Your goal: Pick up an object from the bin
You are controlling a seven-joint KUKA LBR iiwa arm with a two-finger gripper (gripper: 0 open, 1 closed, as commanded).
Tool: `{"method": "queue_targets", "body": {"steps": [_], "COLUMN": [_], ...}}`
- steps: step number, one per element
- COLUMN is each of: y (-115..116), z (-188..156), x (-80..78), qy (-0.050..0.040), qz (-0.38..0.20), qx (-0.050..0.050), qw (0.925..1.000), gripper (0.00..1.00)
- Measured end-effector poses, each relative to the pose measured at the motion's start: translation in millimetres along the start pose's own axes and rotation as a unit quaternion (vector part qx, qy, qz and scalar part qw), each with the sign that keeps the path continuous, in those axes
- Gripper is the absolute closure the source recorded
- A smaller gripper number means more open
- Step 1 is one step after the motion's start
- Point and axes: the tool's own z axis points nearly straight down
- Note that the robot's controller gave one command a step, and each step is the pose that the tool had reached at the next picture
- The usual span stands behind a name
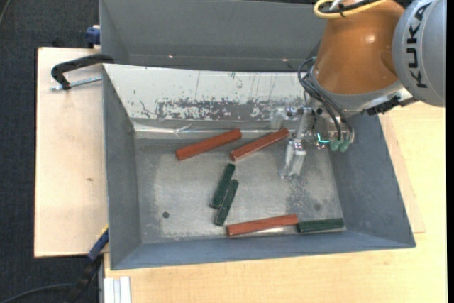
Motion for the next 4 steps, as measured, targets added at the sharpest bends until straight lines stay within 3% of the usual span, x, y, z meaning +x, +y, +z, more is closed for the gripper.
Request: {"method": "queue_targets", "body": {"steps": [1,2,3,4], "y": [11.6,77.8,74.9,74.8], "z": [138.7,135.4,135.6,135.6], "x": [45.5,7.6,8.3,8.3], "qy": [0.0005,-0.0077,-0.0063,-0.0063], "qz": [-0.051,-0.115,-0.113,-0.113], "qx": [0.000,-0.001,0.000,0.000], "qw": [0.9987,0.9933,0.9936,0.9936], "gripper": [0.00,0.00,1.00,0.00]}}
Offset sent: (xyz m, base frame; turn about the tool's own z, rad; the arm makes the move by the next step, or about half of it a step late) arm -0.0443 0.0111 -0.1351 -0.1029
